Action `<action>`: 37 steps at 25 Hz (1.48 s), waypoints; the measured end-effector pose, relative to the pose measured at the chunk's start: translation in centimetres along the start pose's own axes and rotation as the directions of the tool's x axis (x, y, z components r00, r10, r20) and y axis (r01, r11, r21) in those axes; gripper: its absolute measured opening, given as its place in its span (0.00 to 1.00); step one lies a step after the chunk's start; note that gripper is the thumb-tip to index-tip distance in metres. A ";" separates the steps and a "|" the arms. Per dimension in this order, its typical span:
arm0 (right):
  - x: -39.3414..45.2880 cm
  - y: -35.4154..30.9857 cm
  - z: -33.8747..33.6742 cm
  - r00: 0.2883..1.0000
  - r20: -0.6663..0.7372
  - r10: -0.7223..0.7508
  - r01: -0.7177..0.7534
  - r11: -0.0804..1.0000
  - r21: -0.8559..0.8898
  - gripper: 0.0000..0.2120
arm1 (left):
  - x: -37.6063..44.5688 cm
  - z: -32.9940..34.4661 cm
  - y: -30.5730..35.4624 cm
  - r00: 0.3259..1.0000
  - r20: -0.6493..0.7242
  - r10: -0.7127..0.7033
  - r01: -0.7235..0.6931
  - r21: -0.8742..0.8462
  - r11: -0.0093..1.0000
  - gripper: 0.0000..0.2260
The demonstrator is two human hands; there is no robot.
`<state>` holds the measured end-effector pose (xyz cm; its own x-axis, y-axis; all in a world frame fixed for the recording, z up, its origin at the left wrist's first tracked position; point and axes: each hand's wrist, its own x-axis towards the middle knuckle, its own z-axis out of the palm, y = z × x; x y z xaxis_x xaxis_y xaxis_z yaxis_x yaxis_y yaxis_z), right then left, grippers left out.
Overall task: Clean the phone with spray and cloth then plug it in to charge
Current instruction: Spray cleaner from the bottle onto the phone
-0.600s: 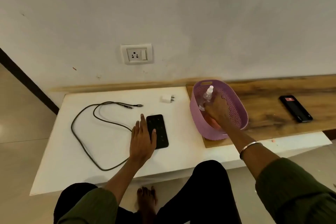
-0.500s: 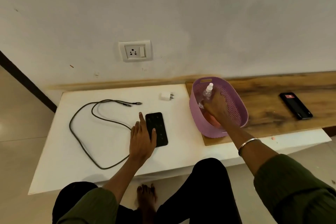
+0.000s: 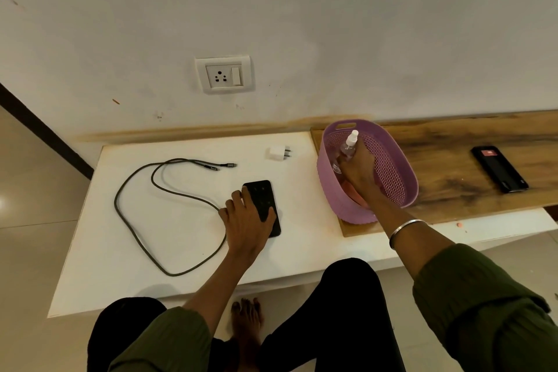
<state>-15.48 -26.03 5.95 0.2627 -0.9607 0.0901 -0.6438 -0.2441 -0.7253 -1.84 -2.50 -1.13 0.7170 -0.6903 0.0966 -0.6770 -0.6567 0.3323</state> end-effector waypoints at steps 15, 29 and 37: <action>1.0 -0.9 -2.2 0.997 0.007 -0.083 0.082 0.994 0.074 0.14 | 2.2 -1.3 -0.2 0.886 0.460 -0.065 0.132 -0.115 0.985 0.69; -2.1 -7.1 -7.3 0.934 0.038 -0.355 0.292 0.821 0.491 0.35 | 6.1 -3.3 -3.0 0.623 0.760 0.185 -0.166 -0.103 0.981 0.73; -6.0 -8.8 -3.4 0.895 0.140 -0.423 0.322 0.832 0.452 0.26 | 6.0 -3.7 -2.8 0.659 0.726 0.197 -0.166 -0.115 0.979 0.72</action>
<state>-13.89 -18.54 14.08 0.6080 -0.7384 0.2917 -0.1257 -0.4523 -0.8829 4.96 -3.64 1.99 0.2185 -0.8047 -0.5520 -0.7631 -0.4935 0.4173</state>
